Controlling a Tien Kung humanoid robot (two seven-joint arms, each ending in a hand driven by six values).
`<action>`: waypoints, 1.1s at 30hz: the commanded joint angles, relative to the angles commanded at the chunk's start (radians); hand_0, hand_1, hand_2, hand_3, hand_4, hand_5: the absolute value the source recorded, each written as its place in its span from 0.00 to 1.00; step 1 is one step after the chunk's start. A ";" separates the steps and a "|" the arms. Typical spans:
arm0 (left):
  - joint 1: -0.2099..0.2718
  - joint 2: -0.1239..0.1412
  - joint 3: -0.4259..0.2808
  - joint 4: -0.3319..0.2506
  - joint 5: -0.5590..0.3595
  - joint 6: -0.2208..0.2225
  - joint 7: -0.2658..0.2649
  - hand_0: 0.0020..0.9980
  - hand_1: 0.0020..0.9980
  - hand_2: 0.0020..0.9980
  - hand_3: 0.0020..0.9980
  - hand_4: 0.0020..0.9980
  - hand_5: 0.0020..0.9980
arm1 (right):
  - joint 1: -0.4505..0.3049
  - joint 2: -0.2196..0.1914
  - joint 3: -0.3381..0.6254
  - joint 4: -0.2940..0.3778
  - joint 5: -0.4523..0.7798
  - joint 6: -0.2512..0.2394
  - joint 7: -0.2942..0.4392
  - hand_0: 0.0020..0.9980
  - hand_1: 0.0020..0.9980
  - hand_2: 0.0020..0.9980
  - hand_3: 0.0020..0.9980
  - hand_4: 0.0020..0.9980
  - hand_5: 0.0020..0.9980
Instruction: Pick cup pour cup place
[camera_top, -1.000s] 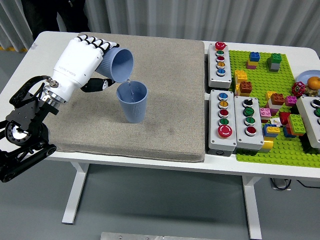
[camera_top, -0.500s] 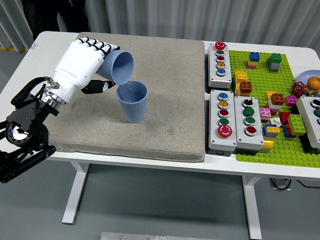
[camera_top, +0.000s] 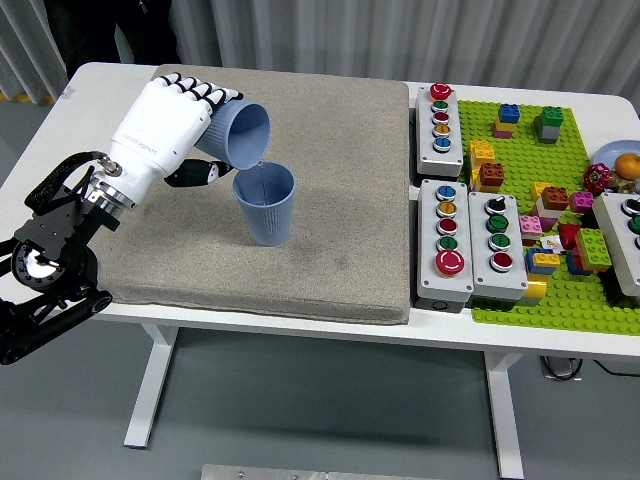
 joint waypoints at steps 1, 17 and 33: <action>-0.001 0.001 0.001 -0.001 0.000 -0.001 0.001 0.54 0.55 0.64 0.57 0.71 0.19 | 0.000 0.000 0.000 0.000 0.000 0.000 0.000 0.70 0.63 0.56 0.56 0.00 0.01; -0.055 0.039 0.067 -0.023 0.000 -0.015 0.038 0.54 0.55 0.64 0.57 0.71 0.19 | 0.004 -0.002 -0.007 0.000 0.013 -0.003 0.002 0.70 0.63 0.56 0.56 0.00 0.01; -0.071 0.058 0.087 -0.041 0.000 -0.026 0.060 0.55 0.55 0.64 0.58 0.71 0.19 | 0.002 -0.002 -0.008 0.000 0.017 -0.004 0.004 0.70 0.63 0.56 0.56 0.00 0.01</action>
